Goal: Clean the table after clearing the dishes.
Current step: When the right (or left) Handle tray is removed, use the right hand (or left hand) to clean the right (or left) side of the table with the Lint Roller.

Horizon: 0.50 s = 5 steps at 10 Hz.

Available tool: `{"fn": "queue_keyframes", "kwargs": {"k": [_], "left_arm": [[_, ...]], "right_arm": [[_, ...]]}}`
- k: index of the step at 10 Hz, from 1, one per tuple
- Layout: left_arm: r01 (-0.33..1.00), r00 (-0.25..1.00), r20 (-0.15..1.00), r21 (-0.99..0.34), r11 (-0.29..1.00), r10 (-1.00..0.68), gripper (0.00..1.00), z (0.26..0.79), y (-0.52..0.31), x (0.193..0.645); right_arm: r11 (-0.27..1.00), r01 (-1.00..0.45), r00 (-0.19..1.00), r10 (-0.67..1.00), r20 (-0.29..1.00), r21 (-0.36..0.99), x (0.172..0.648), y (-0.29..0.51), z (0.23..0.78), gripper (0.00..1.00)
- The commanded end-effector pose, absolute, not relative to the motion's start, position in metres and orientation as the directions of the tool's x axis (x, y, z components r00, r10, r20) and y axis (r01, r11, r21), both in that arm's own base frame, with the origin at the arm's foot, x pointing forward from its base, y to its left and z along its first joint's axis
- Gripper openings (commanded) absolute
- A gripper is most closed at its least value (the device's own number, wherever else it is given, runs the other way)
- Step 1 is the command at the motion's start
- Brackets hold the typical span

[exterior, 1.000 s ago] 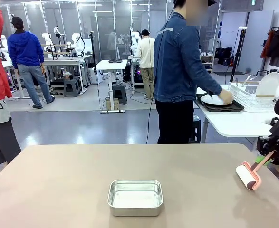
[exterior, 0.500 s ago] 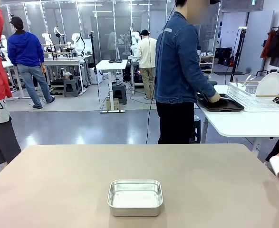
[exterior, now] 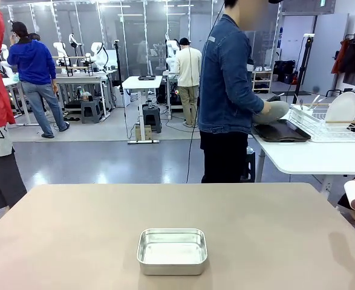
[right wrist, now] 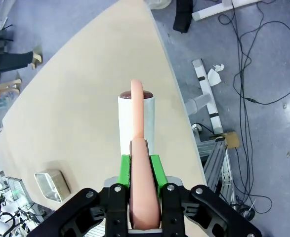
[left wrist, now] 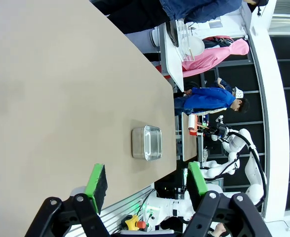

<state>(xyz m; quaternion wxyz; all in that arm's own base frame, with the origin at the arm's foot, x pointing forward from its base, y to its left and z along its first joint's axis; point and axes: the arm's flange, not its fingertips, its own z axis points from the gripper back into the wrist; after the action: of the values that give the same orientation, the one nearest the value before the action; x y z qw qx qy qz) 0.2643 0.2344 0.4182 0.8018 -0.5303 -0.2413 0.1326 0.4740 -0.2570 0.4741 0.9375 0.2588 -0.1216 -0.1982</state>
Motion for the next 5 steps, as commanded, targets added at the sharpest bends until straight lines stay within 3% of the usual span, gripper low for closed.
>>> {"fn": "queue_keyframes", "kwargs": {"k": [1,5], "left_arm": [[0.036,0.852,0.24,-0.913,0.407,0.464,0.83,0.4218,0.2352,0.2606],[0.036,0.852,0.24,-0.913,0.407,0.464,0.83,0.4218,0.2352,0.2606]], "right_arm": [[0.79,0.263,0.907,-0.398,0.137,0.555,0.4662,-0.2598,0.4751,0.21],[0.787,0.309,0.892,-0.435,0.126,0.533,0.474,-0.257,0.4741,0.21]]}}
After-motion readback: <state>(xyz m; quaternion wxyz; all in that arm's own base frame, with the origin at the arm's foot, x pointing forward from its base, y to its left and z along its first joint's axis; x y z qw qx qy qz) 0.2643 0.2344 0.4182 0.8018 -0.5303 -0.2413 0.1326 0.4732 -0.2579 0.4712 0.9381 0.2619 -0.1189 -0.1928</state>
